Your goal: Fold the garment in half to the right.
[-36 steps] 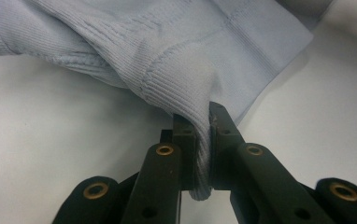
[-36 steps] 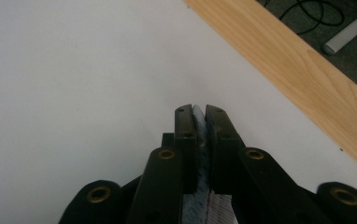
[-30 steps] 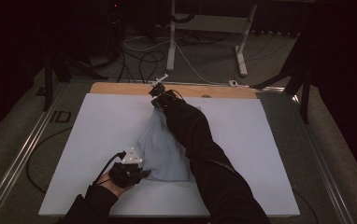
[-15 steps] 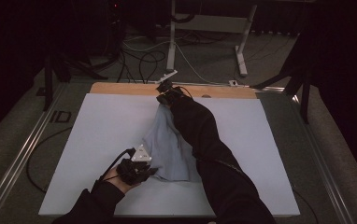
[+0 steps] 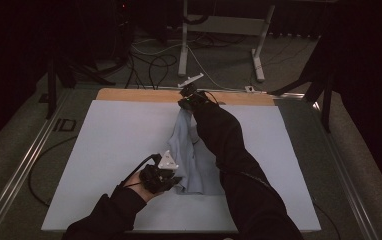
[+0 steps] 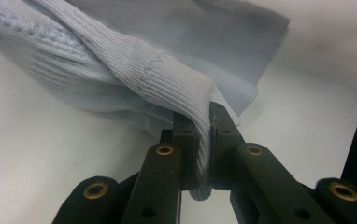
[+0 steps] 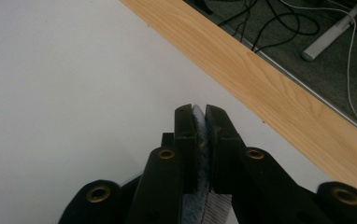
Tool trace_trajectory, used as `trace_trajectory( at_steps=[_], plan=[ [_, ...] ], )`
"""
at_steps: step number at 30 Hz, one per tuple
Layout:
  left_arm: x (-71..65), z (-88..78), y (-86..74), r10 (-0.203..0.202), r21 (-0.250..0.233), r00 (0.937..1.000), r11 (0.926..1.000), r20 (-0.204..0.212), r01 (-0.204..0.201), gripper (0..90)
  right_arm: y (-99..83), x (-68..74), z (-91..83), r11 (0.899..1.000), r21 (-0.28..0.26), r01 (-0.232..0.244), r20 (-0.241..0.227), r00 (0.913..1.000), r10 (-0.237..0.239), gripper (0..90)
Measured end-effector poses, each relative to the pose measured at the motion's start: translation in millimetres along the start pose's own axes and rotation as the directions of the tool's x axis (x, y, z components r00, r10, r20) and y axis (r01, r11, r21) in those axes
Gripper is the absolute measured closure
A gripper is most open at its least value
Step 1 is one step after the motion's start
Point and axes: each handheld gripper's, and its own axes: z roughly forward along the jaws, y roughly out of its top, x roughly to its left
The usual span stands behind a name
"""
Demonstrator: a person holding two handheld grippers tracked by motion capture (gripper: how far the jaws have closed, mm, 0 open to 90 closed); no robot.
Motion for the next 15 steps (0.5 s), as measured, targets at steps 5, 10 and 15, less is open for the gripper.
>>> trace_trajectory(
  at_steps=[5,10,15],
  plan=[
    [-6.9,8.6,15.1,0.031,-0.005,0.9993,0.9995,0.019,-0.031,85.7,-4.3,-8.3,-8.6,1.000,-0.015,-0.009,-0.002,1.0000,0.009,84.7],
    [-13.6,19.0,28.0,0.057,-0.002,0.9977,0.9984,0.036,-0.057,85.7,-11.2,-16.2,-16.0,0.999,-0.033,-0.018,-0.007,0.9998,0.018,84.7],
    [-21.0,31.7,43.0,0.083,0.001,0.9951,0.9966,0.055,-0.083,85.7,-20.7,-28.3,-22.4,0.999,-0.026,-0.044,0.004,0.9990,0.044,84.7]
  ],
)
